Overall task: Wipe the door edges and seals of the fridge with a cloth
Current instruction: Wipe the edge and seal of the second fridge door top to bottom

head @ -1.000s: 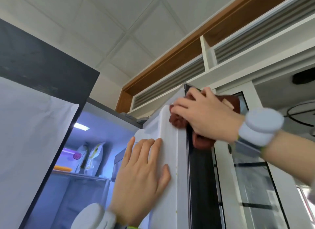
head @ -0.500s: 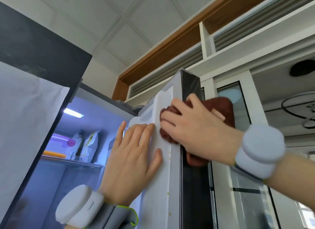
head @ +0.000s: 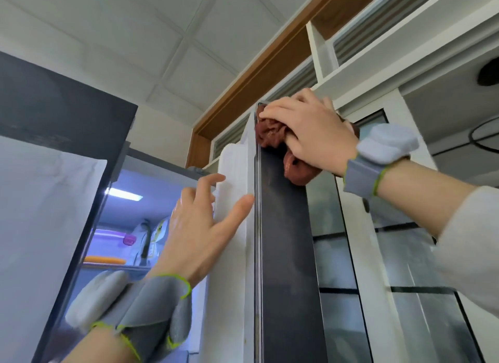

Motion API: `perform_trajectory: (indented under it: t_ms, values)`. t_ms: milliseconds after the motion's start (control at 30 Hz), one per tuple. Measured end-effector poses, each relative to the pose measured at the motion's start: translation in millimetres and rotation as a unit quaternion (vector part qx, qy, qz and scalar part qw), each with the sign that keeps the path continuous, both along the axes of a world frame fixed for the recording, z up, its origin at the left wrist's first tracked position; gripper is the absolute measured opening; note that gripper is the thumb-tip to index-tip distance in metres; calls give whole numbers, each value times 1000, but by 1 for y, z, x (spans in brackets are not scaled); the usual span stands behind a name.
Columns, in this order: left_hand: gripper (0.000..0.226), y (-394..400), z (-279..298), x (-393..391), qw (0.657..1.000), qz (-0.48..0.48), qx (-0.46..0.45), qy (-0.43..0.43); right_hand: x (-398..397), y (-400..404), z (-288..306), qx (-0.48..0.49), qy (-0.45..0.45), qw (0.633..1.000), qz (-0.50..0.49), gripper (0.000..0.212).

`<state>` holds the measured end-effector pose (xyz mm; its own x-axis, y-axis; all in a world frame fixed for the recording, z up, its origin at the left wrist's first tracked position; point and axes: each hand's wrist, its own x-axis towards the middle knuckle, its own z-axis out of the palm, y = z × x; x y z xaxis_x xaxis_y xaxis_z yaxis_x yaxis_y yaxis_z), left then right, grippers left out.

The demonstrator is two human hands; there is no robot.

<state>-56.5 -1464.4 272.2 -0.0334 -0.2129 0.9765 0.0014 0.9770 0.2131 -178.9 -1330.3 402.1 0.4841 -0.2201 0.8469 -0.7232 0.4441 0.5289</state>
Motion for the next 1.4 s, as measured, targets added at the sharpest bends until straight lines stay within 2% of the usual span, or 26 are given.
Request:
perform_trajectory:
  t_ms: [133,267,567,733,833,900,967,1100,1200,1400]
  values:
    - [65,-3,-2,-4,1000,26,-6,4,2,-25,-22,-14,68,994,80,50]
    - [59,-8,-4,1,999,42,-14,-3,-4,-29,-47,17,121,987,100,53]
    - [37,-15,-4,12,1000,3,-13,-21,-1,-27,-86,68,148,980,112,52]
    - [10,-15,-5,13,999,-3,-27,-22,-5,-23,-97,87,151,978,117,51]
    - [16,-11,-6,12,999,-6,-29,-22,-8,-20,-98,102,187,971,110,51]
    - [11,-8,-5,12,999,-15,-25,-25,-6,-17,-84,89,209,971,80,53]
    - [3,-8,-5,11,999,-22,-17,-31,-2,-17,-59,63,197,977,54,56]
    - [11,-12,-6,9,999,-21,-17,-30,5,-24,-24,15,140,989,49,58]
    - [15,-12,-9,9,999,-15,-14,-31,7,-35,-30,-14,127,990,66,56]
    - [26,-16,-15,18,996,1,-36,-80,2,-34,-73,-1,126,987,98,50]
